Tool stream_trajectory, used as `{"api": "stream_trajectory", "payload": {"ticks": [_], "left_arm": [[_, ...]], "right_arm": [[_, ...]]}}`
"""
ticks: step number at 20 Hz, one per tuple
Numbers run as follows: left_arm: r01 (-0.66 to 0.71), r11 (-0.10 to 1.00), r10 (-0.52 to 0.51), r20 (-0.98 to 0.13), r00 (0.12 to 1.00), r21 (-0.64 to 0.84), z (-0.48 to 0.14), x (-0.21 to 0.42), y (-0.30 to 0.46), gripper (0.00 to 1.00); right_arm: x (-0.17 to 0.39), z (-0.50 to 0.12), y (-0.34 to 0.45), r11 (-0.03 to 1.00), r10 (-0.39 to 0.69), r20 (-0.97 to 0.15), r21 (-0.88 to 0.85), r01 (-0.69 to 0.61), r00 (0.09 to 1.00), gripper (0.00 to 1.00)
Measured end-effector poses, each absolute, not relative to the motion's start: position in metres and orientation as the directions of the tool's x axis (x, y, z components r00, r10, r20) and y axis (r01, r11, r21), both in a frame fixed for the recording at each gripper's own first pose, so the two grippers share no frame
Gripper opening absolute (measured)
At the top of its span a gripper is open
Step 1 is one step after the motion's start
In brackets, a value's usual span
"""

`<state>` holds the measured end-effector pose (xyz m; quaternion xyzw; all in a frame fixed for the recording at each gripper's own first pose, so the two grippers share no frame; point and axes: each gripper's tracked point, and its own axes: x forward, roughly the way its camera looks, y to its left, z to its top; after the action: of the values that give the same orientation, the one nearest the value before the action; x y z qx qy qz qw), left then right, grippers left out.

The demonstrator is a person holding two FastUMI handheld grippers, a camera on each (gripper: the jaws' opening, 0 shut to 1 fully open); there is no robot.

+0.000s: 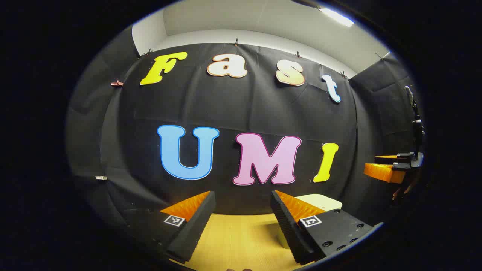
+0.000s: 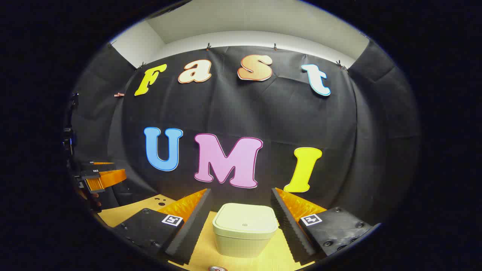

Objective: Press the lid of the desktop garbage bin to open it, pick up the crumpled paper on the desktop and throw it into the bin, then pick up the pop can on the desktop and drop it into the bin, and finally close the garbage bin lid.

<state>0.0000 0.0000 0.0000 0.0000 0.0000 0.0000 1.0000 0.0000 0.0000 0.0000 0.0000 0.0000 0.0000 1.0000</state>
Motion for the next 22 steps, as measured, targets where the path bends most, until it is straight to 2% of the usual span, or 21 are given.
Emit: {"api": "stream_trajectory", "payload": {"ticks": [3,22], "left_arm": [[-0.002,1.0,0.002,-0.006,1.0,0.01,0.001,0.009,-0.009,0.95],[0.034,0.998,-0.031,-0.049,0.998,0.058,-0.011,0.029,-0.043,0.95]], "right_arm": [[0.007,-0.001,-0.008,1.0,0.006,0.0,-0.007,-0.006,1.0,0.96],[0.031,-0.023,-0.014,0.998,0.055,-0.024,-0.01,-0.055,0.998,0.94]]}}
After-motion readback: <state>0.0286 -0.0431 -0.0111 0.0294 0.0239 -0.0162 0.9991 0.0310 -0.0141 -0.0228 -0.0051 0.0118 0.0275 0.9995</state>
